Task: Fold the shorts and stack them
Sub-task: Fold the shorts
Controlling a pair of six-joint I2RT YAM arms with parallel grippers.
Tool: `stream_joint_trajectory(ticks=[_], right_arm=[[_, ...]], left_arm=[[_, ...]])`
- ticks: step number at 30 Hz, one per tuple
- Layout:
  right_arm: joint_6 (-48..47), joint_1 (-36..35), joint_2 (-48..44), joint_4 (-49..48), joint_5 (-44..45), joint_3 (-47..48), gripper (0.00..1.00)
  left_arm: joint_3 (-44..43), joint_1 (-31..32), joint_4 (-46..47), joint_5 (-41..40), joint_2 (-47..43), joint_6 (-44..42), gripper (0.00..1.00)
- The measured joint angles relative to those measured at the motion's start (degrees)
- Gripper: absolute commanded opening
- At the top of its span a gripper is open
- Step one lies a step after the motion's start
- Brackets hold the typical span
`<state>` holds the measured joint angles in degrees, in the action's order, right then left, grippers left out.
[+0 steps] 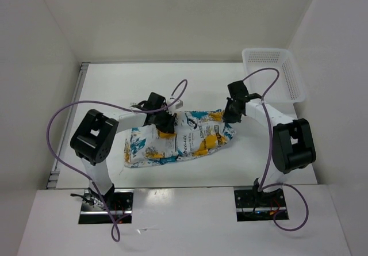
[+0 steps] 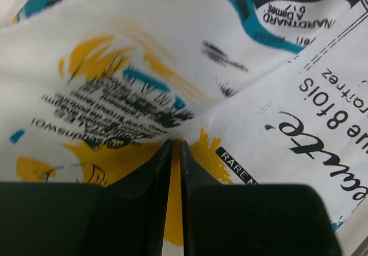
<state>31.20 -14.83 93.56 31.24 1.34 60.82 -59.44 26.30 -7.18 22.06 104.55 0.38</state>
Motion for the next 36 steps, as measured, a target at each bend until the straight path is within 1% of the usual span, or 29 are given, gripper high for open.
stream_joint_trajectory(ticks=[5, 8, 10, 13, 17, 19, 21, 23, 24, 26, 27, 29, 31, 34, 35, 36], right_arm=[[-0.46, 0.37, -3.04, 5.25, 3.21, 6.14, 0.00], [-1.07, 0.59, -4.09, 8.83, 4.63, 12.55, 0.00], [-1.36, 0.61, -4.26, 10.43, 5.25, 17.16, 0.00], [-1.88, 0.61, -4.92, 10.91, 5.51, 21.73, 0.00], [-2.29, 0.61, -5.05, 11.17, 5.44, 22.75, 0.00], [-2.36, 0.61, -4.28, 11.10, 5.42, 22.43, 0.00], [-2.36, 0.74, -2.78, 11.04, 5.07, 22.12, 0.00], [-2.36, 0.94, -0.83, 10.84, 4.85, 22.05, 0.00], [-2.36, 1.01, 0.26, 10.67, 4.76, 21.97, 0.00], [-2.36, 1.29, 2.34, 10.36, 4.44, 21.68, 0.00], [-2.36, 1.51, 3.23, 10.38, 4.24, 21.51, 0.00], [-2.38, 2.12, 4.46, 10.34, 3.98, 21.20, 0.10], [-2.58, 3.15, 5.20, 10.27, 3.82, 21.14, 0.23], [-2.64, 4.28, 5.33, 9.94, 3.76, 21.14, 0.51], [-2.73, 4.57, 5.33, 9.79, 3.76, 21.11, 0.64], [-2.89, 4.76, 5.33, 9.77, 3.67, 21.11, 0.71]], left_arm=[[-5.79, 2.21, 0.70, 0.39, 4.35, 0.00, 0.17], [-10.16, 2.54, -0.70, 0.55, 5.92, -0.02, 0.17], [-11.21, 1.68, -1.57, 0.79, 4.68, -0.04, 0.20], [-11.30, -1.68, -3.89, 1.01, 0.11, -0.07, 0.20], [-11.30, -7.39, -5.68, 2.08, -5.81, -0.07, 0.20], [-11.30, -8.50, -6.38, 2.56, -6.84, -0.07, 0.20], [-11.17, -8.24, -7.15, 3.15, -6.82, -0.07, 0.20], [-10.25, -7.76, -7.82, 3.63, -6.80, -0.07, 0.24], [-9.77, -7.67, -8.22, 3.80, -6.80, -0.11, 0.28], [-8.50, -7.28, -8.98, 3.96, -6.78, -0.20, 0.56], [-7.69, -7.21, -9.46, 4.07, -6.84, -0.22, 0.62], [-5.99, -7.30, -10.71, 3.39, -6.86, -0.24, 0.76], [-3.13, -7.67, -11.30, 2.03, -7.91, -0.17, 0.78], [1.66, -8.39, -13.16, -0.13, -11.28, -0.17, 0.83], [2.75, -8.63, -13.66, -0.74, -12.33, -0.17, 0.85], [3.67, -8.81, -13.81, -1.27, -13.25, -0.13, 0.90]])
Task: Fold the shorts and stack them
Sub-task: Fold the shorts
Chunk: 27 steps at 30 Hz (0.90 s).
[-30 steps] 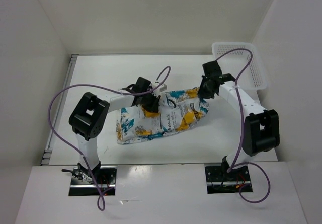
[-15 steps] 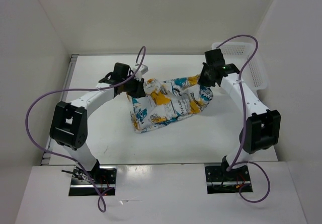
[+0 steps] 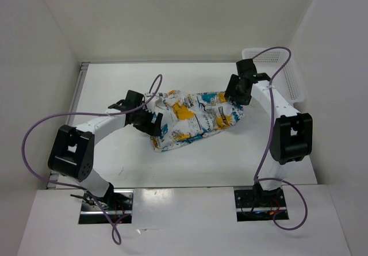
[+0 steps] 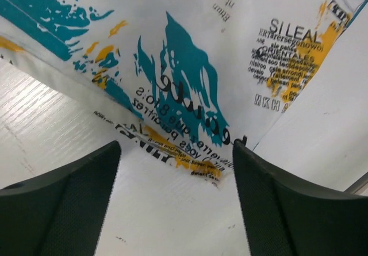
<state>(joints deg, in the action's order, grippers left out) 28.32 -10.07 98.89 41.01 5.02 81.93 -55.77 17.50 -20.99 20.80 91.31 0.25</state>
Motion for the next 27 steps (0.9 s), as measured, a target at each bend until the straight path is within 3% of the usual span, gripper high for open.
stream_joint_trajectory(ticks=[2, 6, 11, 15, 18, 20, 27], right_arm=[[-0.04, 0.11, 0.00, -0.07, -0.33, 0.00, 0.83], [-0.39, 0.09, 0.00, -0.24, -1.29, 0.00, 0.86], [-0.55, 0.09, 0.00, -0.26, -1.75, 0.04, 0.86], [-0.63, 0.09, -0.02, -0.28, -2.23, 0.04, 0.86], [-0.79, 0.09, -0.09, -0.28, -2.78, 0.07, 0.87], [-0.98, 0.09, -0.17, -0.26, -3.30, 0.07, 0.91], [-2.36, 0.09, -2.29, -0.48, -6.38, -0.31, 1.00]], left_arm=[[1.44, -0.07, 0.52, -0.50, -0.83, -0.13, 0.92], [3.32, -0.07, 1.62, -0.63, -0.11, -0.02, 0.92], [3.32, -0.07, 4.70, -0.02, 2.14, 0.09, 0.82], [3.32, 0.11, 5.75, -1.07, 3.78, 0.13, 0.64], [3.32, 0.17, 6.47, -2.40, 4.52, 0.24, 0.20], [3.30, 0.17, 5.95, -4.22, 4.92, -0.13, 0.00], [3.08, -5.40, 1.57, -8.87, 3.32, 0.00, 0.00]])
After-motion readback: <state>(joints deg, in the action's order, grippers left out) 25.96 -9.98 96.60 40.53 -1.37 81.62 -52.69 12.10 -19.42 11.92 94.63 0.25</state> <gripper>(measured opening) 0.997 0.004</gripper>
